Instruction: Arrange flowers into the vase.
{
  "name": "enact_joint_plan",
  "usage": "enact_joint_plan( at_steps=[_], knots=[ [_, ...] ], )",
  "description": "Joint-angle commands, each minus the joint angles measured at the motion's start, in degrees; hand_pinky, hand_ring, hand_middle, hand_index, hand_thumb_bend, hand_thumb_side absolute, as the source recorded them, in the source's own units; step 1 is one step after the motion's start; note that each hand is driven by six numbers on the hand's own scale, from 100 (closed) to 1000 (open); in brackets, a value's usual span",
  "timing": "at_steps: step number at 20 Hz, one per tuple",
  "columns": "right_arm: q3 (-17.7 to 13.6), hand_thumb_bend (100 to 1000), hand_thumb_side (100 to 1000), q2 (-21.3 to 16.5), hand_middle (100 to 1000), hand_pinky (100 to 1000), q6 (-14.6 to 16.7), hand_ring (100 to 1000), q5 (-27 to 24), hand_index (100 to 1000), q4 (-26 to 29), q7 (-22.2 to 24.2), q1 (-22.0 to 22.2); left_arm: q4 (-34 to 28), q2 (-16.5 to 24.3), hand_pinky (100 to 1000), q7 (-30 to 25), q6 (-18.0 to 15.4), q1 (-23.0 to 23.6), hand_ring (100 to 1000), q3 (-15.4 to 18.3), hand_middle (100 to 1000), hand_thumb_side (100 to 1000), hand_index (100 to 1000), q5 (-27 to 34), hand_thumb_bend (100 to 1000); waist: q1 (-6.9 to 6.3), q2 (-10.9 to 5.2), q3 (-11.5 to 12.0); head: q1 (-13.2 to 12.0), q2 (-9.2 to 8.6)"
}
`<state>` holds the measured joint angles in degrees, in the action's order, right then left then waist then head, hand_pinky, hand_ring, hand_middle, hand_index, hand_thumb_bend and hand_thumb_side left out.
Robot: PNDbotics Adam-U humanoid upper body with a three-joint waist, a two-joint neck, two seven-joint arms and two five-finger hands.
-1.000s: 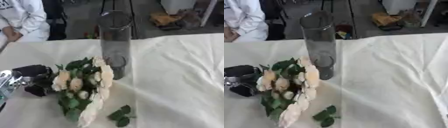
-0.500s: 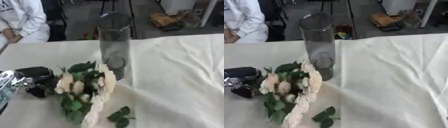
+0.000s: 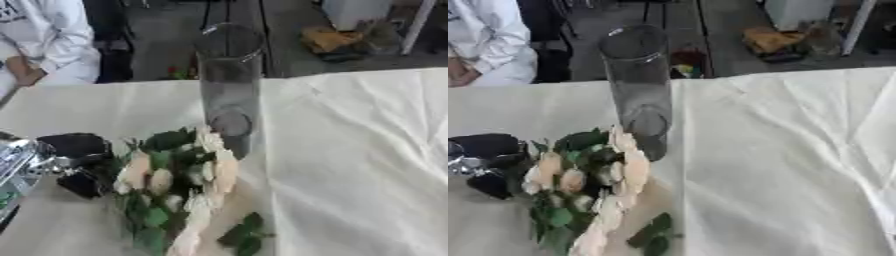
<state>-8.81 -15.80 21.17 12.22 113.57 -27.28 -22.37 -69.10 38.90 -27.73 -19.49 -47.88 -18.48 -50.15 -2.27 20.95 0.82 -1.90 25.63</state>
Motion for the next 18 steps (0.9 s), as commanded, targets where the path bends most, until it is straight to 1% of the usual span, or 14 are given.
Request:
enact_joint_plan(
  at_steps=[1,2,3,6,7,8,9,10,12,13,14,15,17,18],
  knots=[
    [-0.38,100,931,-0.48,505,709,-0.14,592,-0.41,805,1.02,-0.02,-0.38,-1.16,1.94,100,6.28,-0.75,-0.64,100,-0.05,100,546,100,-0.84,329,0.06,-0.91,0.05,-0.05,-0.35],
    [-0.38,100,931,-0.5,505,709,-0.12,592,-0.45,805,1.02,-0.01,-0.41,-0.94,1.86,100,8.45,-0.97,-0.55,100,-0.11,100,517,100,-1.02,348,0.08,-0.89,0.03,-0.01,-0.39],
    [-0.39,100,931,-0.51,505,709,-0.1,593,-0.49,805,1.02,-0.01,-0.42,-0.38,1.74,100,10.2,-1.08,-0.44,100,-0.18,100,446,100,-0.9,414,0.09,-0.88,0.01,0.02,-0.4],
    [-0.39,100,931,-0.53,504,709,-0.08,593,-0.56,804,1.02,0.01,-0.42,1.99,1.3,100,12.33,-0.44,-0.26,100,-0.29,100,381,100,0.58,452,0.11,-0.84,-0.03,-0.02,-0.34],
    [-0.39,100,931,-0.53,504,710,-0.12,593,-0.58,804,1.02,0.03,-0.39,2.55,1.2,100,12.42,-0.16,-0.28,100,-0.32,100,380,100,1.22,450,0.12,-0.84,-0.02,-0.01,-0.32],
    [-0.41,100,930,-0.54,503,710,-0.15,593,-0.59,804,1.02,0.03,-0.35,2.88,1.14,100,12.61,0.08,-0.26,100,-0.29,100,356,100,1.94,425,0.14,-0.83,0.02,0.03,-0.32],
    [-0.42,100,931,-0.55,503,710,-0.17,593,-0.59,804,1.02,0.04,-0.33,2.98,1.16,100,12.99,0.21,-0.23,100,-0.27,100,353,100,2.59,418,0.15,-0.83,0.05,0.06,-0.29],
    [-0.43,100,930,-0.55,503,710,-0.18,593,-0.59,803,1.02,0.05,-0.32,2.9,1.24,100,13.56,0.23,-0.22,100,-0.27,100,312,100,3.04,357,0.15,-0.84,0.07,0.08,-0.27],
    [-0.44,100,929,-0.56,503,710,-0.23,593,-0.6,803,1.02,0.03,-0.3,2.43,1.59,100,15.18,-0.01,-0.12,100,-0.33,100,297,100,3.37,297,0.16,-0.89,0.1,0.13,-0.26],
    [-0.44,100,929,-0.56,503,710,-0.23,593,-0.61,803,1.02,0.01,-0.31,2.18,1.79,100,16.03,-0.17,-0.02,100,-0.36,100,300,100,3.36,290,0.16,-0.91,0.1,0.13,-0.28],
    [-0.45,100,928,-0.56,504,710,-0.24,593,-0.62,803,1.02,-0.01,-0.31,1.94,2.01,100,16.92,-0.36,0.09,100,-0.35,100,333,100,3.39,230,0.18,-0.95,0.12,0.15,-0.28],
    [-0.46,100,928,-0.56,504,710,-0.26,593,-0.62,803,1.02,-0.03,-0.31,1.74,2.22,100,17.78,-0.54,0.22,100,-0.31,100,338,100,3.51,221,0.2,-0.98,0.13,0.19,-0.27],
    [-0.48,100,927,-0.56,504,710,-0.25,593,-0.61,803,1.02,-0.06,-0.28,1.15,2.62,100,19.82,-0.7,0.41,100,-0.08,100,364,100,3.85,142,0.25,-1.06,0.18,0.21,-0.3],
    [-0.49,100,926,-0.54,503,711,-0.29,594,-0.62,804,1.02,-0.06,-0.23,0.73,2.8,100,21.05,-0.69,0.49,100,0.04,100,429,100,4.1,100,0.28,-1.1,0.21,0.2,-0.33]
  ],
)
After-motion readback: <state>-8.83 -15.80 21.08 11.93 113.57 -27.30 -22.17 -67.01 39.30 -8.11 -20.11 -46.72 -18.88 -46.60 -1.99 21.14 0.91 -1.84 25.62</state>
